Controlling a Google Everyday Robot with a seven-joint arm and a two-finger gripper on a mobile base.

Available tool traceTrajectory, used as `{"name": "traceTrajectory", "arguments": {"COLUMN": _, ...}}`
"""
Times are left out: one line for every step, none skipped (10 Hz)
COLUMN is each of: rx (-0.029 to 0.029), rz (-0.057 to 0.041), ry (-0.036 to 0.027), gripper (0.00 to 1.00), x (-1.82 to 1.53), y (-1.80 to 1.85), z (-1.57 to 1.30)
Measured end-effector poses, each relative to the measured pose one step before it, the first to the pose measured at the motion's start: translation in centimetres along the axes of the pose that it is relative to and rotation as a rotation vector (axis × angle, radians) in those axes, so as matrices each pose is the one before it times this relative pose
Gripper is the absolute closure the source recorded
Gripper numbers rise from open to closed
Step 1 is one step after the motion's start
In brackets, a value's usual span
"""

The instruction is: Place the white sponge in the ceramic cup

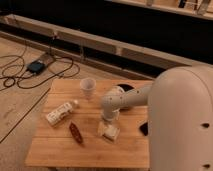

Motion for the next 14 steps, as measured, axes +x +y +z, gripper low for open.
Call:
{"name": "traceTrajectory", "arguments": {"rx": 0.00415, "rz": -0.00358, "ry": 0.00714, "gripper": 0.47, "x": 0.038, "y": -0.042, "z": 0.130}}
{"name": "traceTrajectory", "arguments": {"rx": 0.00079, "rz": -0.00100, "ry": 0.00286, "gripper": 0.55, "x": -0.016, "y": 0.037, "z": 0.013}}
{"name": "traceTrajectory", "arguments": {"rx": 0.00435, "rz": 0.00143, "ry": 0.00215, "gripper": 0.67, "x": -0.048, "y": -0.104, "z": -0.132}}
{"name": "traceTrajectory", "arguments": {"rx": 0.00567, "rz": 0.00442, "ry": -0.00116, "gripper": 0.76, "x": -0.022, "y": -0.256, "z": -0.239}}
{"name": "traceTrajectory", "arguments": {"rx": 0.00503, "rz": 0.00090, "ry": 0.00310, "gripper": 0.86, "x": -0.140, "y": -0.029, "z": -0.368}}
{"name": "traceTrajectory", "arguments": {"rx": 0.00722, "rz": -0.00311, "ry": 0.00009, "gripper": 0.95, "x": -0.425, "y": 0.035, "z": -0.538}}
{"name": "traceTrajectory", "arguments": {"rx": 0.01150, "rz": 0.00369, "ry": 0.00507, "gripper": 1.00, "x": -0.057, "y": -0.333, "z": -0.670}}
{"name": "traceTrajectory", "arguments": {"rx": 0.00710, "rz": 0.00307, "ry": 0.00330, "gripper": 1.00, "x": -0.069, "y": -0.202, "z": -0.523}}
{"name": "traceTrajectory", "arguments": {"rx": 0.00584, "rz": 0.00145, "ry": 0.00123, "gripper": 1.00, "x": -0.137, "y": -0.175, "z": -0.406}}
{"name": "traceTrajectory", "arguments": {"rx": 0.00809, "rz": -0.00016, "ry": -0.00031, "gripper": 1.00, "x": -0.363, "y": -0.202, "z": -0.590}}
{"name": "traceTrajectory", "arguments": {"rx": 0.00682, "rz": 0.00137, "ry": -0.00326, "gripper": 1.00, "x": -0.371, "y": -0.220, "z": -0.599}}
{"name": "traceTrajectory", "arguments": {"rx": 0.00796, "rz": 0.00153, "ry": -0.00972, "gripper": 1.00, "x": -0.508, "y": -0.319, "z": -0.789}}
{"name": "traceTrajectory", "arguments": {"rx": 0.01246, "rz": 0.00231, "ry": -0.02455, "gripper": 1.00, "x": -0.947, "y": -0.616, "z": -1.348}}
{"name": "traceTrajectory", "arguments": {"rx": 0.01301, "rz": 0.00304, "ry": -0.02328, "gripper": 1.00, "x": -0.755, "y": -0.713, "z": -0.971}}
